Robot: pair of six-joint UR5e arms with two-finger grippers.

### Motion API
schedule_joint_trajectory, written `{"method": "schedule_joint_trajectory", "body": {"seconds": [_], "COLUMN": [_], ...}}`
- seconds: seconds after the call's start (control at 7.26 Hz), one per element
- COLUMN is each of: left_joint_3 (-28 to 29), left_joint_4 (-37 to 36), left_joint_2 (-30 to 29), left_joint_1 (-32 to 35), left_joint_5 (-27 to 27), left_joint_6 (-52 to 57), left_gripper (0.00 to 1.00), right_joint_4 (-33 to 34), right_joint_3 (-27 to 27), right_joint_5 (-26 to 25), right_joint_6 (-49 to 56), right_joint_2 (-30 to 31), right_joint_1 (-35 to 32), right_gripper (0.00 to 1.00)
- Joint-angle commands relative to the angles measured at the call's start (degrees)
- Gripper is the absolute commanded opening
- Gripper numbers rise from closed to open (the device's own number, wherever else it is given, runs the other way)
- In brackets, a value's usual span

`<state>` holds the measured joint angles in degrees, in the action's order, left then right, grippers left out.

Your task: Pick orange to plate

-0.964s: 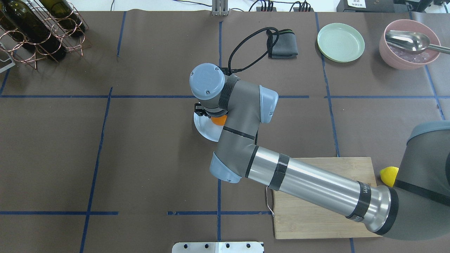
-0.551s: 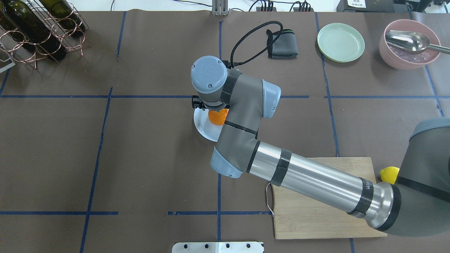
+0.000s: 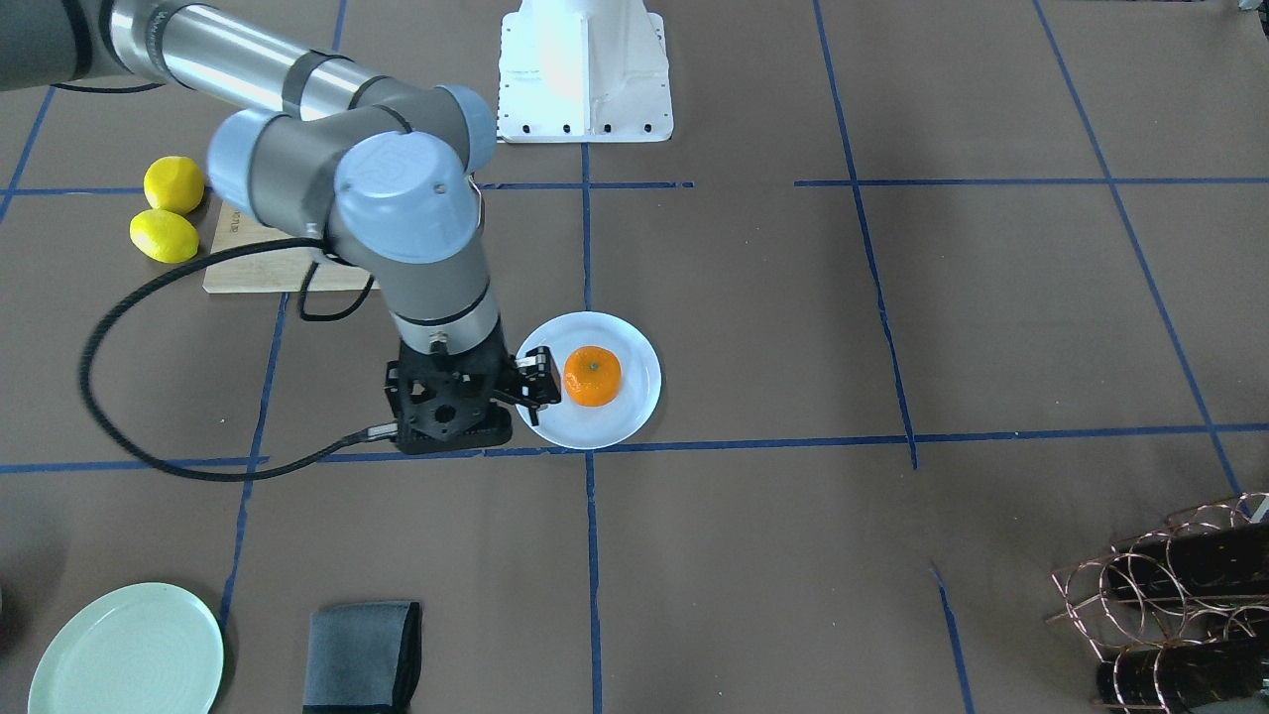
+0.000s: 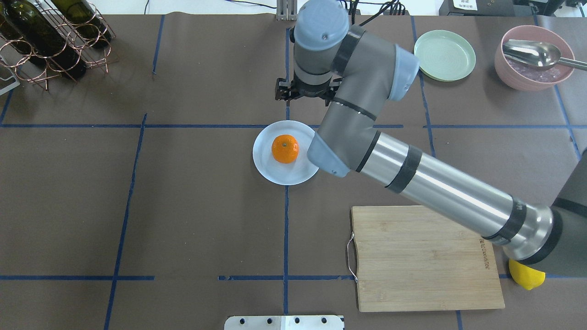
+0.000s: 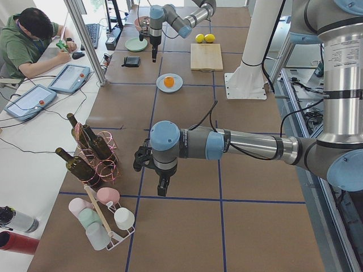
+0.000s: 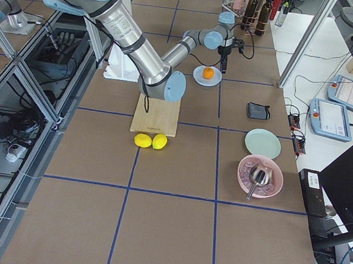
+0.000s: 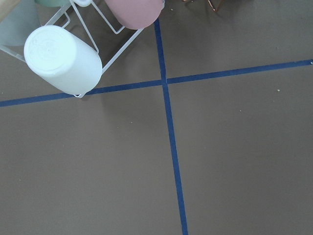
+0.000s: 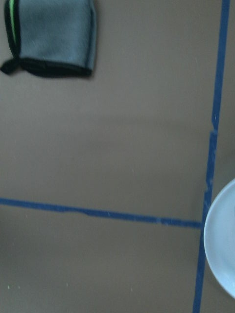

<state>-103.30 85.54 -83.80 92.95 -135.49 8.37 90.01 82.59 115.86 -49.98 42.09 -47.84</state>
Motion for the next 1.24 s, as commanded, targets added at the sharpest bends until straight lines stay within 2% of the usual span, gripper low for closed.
{"method": "schedule_joint_trajectory", "body": {"seconds": [0.0,0.28,0.55,0.69,1.1], "left_joint_3": [0.1,0.1,0.2,0.2,0.1], "left_joint_4": [-0.1,0.0,0.0,0.0,0.0], "left_joint_2": [-0.1,-0.1,-0.1,-0.1,-0.1], "left_joint_1": [0.0,0.0,0.0,0.0,0.0], "left_joint_5": [0.0,0.2,0.2,0.2,0.0], "left_joint_6": [0.2,0.2,0.2,0.2,0.2], "left_gripper": [1.0,1.0,1.0,1.0,1.0], "right_joint_4": [2.0,2.1,2.1,2.3,2.3], "right_joint_3": [7.7,9.3,9.3,9.1,9.4], "right_joint_5": [8.8,14.0,14.7,15.2,15.0], "right_joint_6": [20.8,40.8,56.0,60.4,60.8], "right_joint_2": [12.2,22.0,29.9,33.3,44.4], "right_joint_1": [-12.1,-22.4,-29.5,-33.0,-41.8], "right_gripper": [1.0,1.0,1.0,1.0,1.0]}}
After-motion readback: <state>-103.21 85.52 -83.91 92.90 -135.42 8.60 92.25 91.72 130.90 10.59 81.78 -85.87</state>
